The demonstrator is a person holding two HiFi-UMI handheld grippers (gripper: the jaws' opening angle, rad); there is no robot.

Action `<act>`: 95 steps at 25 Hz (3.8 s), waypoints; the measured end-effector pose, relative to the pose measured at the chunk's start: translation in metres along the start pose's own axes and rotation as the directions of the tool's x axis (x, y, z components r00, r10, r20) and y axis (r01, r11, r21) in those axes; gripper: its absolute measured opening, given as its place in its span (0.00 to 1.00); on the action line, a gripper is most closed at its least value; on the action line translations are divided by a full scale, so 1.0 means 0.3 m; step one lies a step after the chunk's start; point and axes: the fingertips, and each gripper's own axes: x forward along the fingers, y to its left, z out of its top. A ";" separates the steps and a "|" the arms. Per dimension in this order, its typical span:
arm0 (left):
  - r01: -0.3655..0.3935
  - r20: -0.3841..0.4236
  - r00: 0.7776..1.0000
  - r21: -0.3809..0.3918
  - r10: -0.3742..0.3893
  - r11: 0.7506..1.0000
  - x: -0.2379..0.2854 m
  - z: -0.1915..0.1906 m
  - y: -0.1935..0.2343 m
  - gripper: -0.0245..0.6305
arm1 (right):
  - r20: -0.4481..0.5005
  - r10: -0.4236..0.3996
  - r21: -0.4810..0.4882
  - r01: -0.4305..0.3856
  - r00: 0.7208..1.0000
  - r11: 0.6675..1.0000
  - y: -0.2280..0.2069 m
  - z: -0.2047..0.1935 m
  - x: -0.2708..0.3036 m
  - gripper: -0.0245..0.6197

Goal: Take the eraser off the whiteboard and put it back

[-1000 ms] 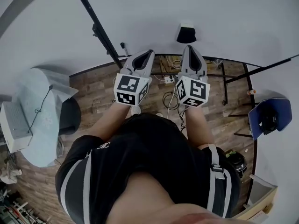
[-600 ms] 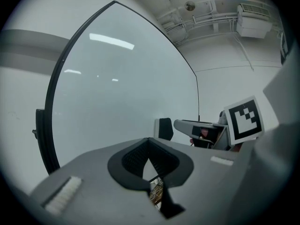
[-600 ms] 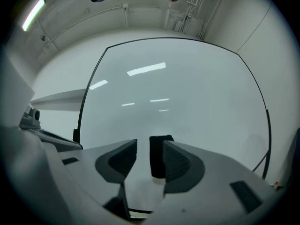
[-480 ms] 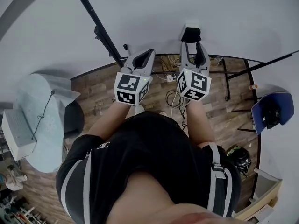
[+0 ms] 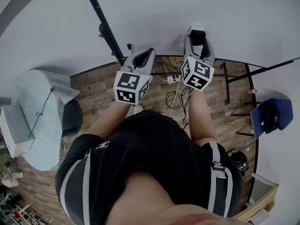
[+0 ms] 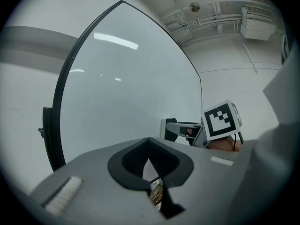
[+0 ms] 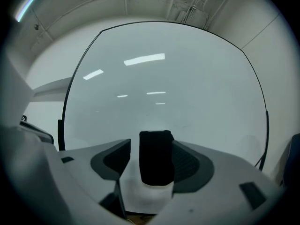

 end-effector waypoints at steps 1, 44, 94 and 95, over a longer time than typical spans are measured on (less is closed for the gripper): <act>-0.004 0.001 1.000 0.001 0.004 1.000 -0.002 0.001 0.003 0.05 | -0.005 -0.002 0.007 0.003 1.000 1.000 -0.004 -0.001 0.008 0.43; 0.010 -0.001 1.000 -0.012 -0.010 1.000 0.011 -0.008 -0.040 0.05 | 0.088 0.087 0.035 -0.091 0.992 0.995 0.025 0.097 -0.224 0.40; -0.254 -0.028 0.967 -0.063 0.253 0.965 -0.188 -0.075 0.227 0.05 | 0.027 0.163 -0.009 -0.163 0.986 0.987 0.311 0.065 0.071 0.41; -0.258 -0.027 0.966 -0.064 0.256 0.964 -0.196 -0.076 0.230 0.05 | 0.024 0.151 -0.010 -0.151 0.988 0.989 0.313 0.062 0.078 0.41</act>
